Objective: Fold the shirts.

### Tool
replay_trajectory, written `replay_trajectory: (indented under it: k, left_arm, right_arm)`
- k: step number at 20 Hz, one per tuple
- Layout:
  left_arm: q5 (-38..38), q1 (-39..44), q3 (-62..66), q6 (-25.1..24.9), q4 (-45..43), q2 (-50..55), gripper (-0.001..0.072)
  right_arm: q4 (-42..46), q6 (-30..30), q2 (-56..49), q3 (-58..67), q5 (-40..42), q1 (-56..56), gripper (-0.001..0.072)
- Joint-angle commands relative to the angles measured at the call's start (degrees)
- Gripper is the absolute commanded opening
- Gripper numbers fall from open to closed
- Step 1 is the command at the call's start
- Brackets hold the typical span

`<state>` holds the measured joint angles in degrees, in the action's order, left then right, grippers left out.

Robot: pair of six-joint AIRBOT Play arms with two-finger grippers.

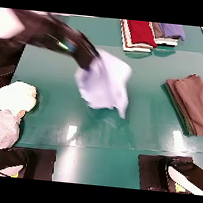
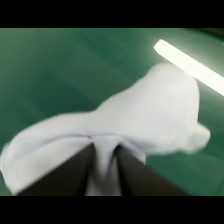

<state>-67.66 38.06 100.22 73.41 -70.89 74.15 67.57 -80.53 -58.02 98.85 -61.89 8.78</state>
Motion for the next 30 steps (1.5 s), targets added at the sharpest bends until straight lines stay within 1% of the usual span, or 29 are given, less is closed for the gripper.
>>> replay_trajectory:
  k: [1,2,4,8,10,12,13,14,15,18,21,25,30]
  left_arm:
    - [1.79,8.28,-0.22,-1.29,0.09,7.17,0.0567]
    - [2.08,7.34,-0.22,-0.81,-1.46,7.50,0.0542]
    - [2.27,2.75,-0.22,2.54,-5.97,6.95,0.0542]
    - [2.32,-12.20,-0.83,9.20,-5.92,7.04,0.0543]
    - [2.75,-17.53,-2.75,9.73,-3.52,7.56,0.0543]
    - [2.86,-20.24,-5.07,9.66,0.04,9.20,0.0543]
    - [3.32,-20.37,-6.23,9.53,1.97,10.51,0.0544]
    - [4.04,-20.24,-7.13,9.03,3.39,12.11,0.0544]
    - [5.14,-19.80,-7.72,8.76,6.05,14.29,0.0544]
    - [8.44,-18.80,-7.78,8.66,14.03,21.88,0.0544]
    - [10.78,-17.11,-7.74,8.63,20.17,28.09,0.0544]
    - [15.06,-12.79,-7.67,8.66,21.79,32.52,0.0543]
    - [20.57,-8.74,-7.61,8.63,22.71,33.94,0.0542]
  right_arm:
    - [0.09,-0.02,0.04,0.11,-0.85,-0.04,0.0016]
    - [0.20,-0.02,0.04,0.11,-1.73,-0.07,0.0016]
    - [0.15,-0.02,0.02,0.02,-5.49,-1.70,0.0016]
    - [-0.11,-0.02,-0.79,-1.27,-20.00,-11.32,0.0018]
    - [-0.09,-0.02,0.31,-8.31,-22.86,-16.94,0.0019]
    - [-0.11,-0.02,2.91,-19.34,-21.86,-22.03,0.0022]
    - [-0.17,-0.02,4.37,-25.55,-21.03,-24.13,0.0088]
    - [-0.48,-0.02,5.49,-30.82,-20.52,-25.83,0.0256]
    - [-1.18,-0.02,6.45,-35.71,-20.39,-27.08,0.0356]
    - [-3.67,0.00,8.70,-44.89,-18.73,-29.33,0.0361]
    - [-3.72,-0.02,10.82,-48.37,-16.35,-29.33,0.0361]
    - [-3.74,-0.04,11.91,-49.16,-16.20,-29.33,0.0361]
    - [-3.74,-0.04,11.89,-49.16,-16.09,-29.31,0.0361]
